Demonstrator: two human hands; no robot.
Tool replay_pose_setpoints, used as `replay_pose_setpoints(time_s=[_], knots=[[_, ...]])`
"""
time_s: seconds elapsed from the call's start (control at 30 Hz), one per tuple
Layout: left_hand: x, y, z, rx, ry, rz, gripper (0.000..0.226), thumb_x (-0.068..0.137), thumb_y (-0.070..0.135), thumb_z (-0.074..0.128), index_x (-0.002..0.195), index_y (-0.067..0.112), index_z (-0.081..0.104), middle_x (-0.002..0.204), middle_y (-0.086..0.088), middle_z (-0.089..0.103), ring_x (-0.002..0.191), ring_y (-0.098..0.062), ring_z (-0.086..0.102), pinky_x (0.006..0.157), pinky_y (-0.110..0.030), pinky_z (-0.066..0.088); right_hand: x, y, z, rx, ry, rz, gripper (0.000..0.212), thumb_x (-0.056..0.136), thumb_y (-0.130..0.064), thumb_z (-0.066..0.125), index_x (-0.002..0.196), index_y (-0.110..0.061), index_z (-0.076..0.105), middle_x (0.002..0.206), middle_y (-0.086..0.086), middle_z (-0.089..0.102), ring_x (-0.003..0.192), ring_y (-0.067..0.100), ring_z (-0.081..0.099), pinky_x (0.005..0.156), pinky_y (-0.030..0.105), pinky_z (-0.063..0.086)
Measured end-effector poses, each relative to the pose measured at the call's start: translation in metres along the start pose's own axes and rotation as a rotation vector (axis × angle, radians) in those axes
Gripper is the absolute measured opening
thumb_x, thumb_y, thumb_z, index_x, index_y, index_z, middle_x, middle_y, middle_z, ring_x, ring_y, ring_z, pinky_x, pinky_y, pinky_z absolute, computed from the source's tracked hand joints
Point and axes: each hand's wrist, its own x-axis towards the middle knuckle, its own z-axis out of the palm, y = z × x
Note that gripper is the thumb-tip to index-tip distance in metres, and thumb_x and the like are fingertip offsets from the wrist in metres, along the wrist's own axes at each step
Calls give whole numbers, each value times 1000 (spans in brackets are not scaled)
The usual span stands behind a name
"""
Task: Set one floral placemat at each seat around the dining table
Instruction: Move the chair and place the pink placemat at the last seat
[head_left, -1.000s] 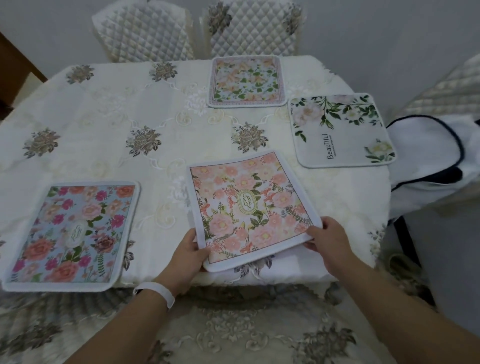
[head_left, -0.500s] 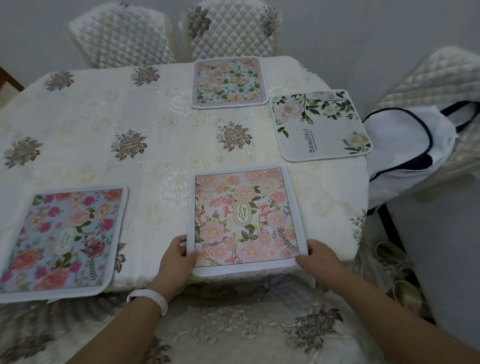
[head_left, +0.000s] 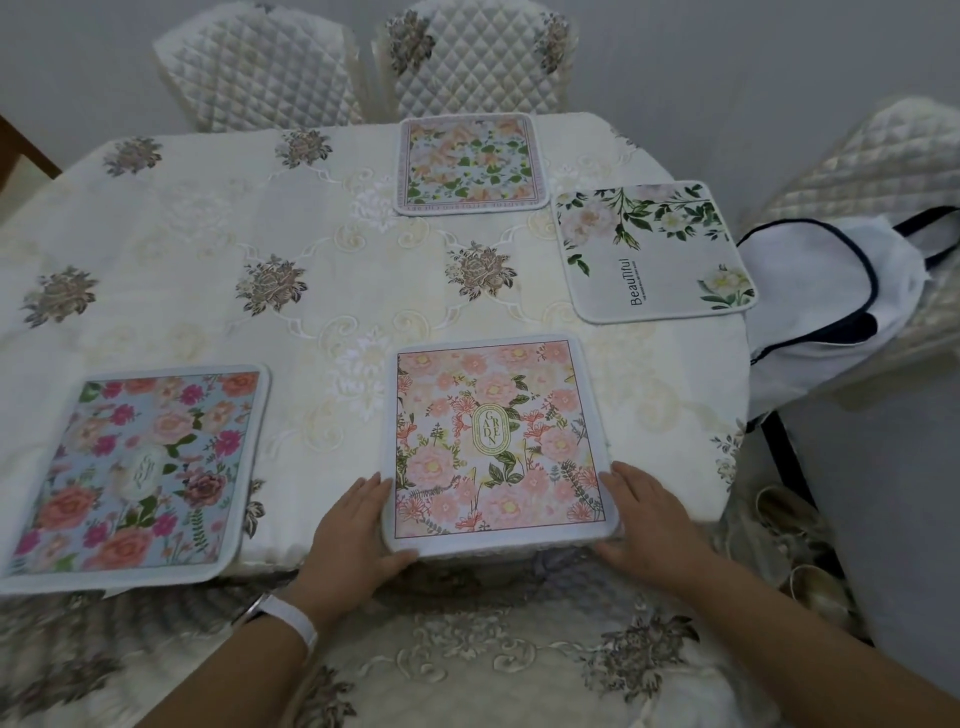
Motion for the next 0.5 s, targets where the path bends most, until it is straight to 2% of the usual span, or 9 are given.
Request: replay_pose_setpoints(time_s=[0.07,0.23,0.5], knots=[[0,-5,2,43,-12,52,107,66,63,74,151,19,26,158,-5,26,146,-25,20,116,-37,16,0,0,4,-18,11,-10,95,80,-62,59,154,-21,15,162,4,13,147,23,12,120,41,16],[0,-13,5,62,24,118,101,63,62,76,147,24,35,157,-3,28,145,-26,25,115,-43,25,-2,4,9,17,52,-26,91,80,-62,59,152,-22,22,161,4,20,146,22,18,119,43,21],[2,-16,6,81,18,128,100,65,67,71,148,25,33,157,0,29,146,-21,23,115,-42,26,-9,7,11,93,118,-44,84,80,-52,67,149,-18,33,157,1,29,144,20,24,120,38,20]])
